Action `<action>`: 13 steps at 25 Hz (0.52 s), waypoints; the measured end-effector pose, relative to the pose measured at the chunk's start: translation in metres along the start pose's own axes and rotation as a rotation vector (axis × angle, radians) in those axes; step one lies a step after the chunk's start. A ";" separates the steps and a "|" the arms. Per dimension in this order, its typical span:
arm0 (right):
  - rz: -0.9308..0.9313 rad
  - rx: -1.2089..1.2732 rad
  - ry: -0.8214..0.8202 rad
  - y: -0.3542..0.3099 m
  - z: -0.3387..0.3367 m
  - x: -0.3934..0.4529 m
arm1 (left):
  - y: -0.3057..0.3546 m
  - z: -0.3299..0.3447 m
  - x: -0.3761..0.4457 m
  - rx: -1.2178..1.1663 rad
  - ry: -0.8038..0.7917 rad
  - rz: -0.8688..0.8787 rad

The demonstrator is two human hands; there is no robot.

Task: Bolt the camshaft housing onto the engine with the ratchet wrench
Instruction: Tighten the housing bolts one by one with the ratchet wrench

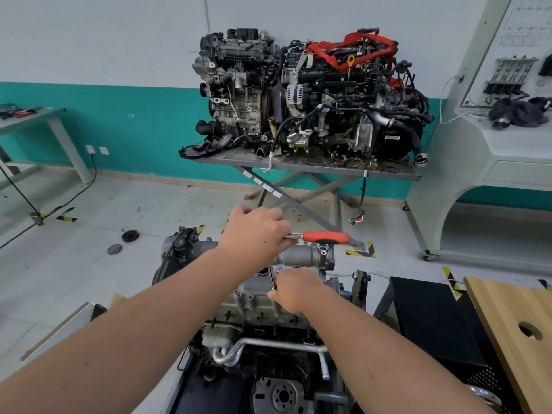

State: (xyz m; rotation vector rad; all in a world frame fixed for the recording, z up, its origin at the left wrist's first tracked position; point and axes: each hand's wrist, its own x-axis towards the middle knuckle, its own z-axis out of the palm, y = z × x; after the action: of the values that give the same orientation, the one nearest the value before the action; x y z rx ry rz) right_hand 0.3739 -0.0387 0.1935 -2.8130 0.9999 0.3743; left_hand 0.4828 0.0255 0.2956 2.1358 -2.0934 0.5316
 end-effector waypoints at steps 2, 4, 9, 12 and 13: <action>0.008 0.023 -0.007 0.000 0.001 0.000 | 0.002 0.017 -0.012 -0.159 0.208 -0.043; 0.012 0.004 0.000 -0.002 0.001 -0.001 | 0.009 0.032 -0.020 -0.302 0.392 -0.099; 0.000 0.056 -0.055 -0.004 -0.002 -0.005 | 0.020 0.044 -0.026 -0.735 0.341 -0.283; -0.020 0.074 -0.058 -0.007 -0.004 -0.007 | 0.033 0.045 -0.027 -1.191 0.330 -0.386; -0.019 0.038 -0.060 -0.008 -0.007 -0.007 | 0.037 0.043 -0.021 -1.373 0.308 -0.508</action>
State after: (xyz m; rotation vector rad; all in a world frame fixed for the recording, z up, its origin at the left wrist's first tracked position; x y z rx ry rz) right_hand 0.3749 -0.0301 0.2025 -2.7577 0.9576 0.4298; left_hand 0.4543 0.0306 0.2425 1.4219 -1.0238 -0.4965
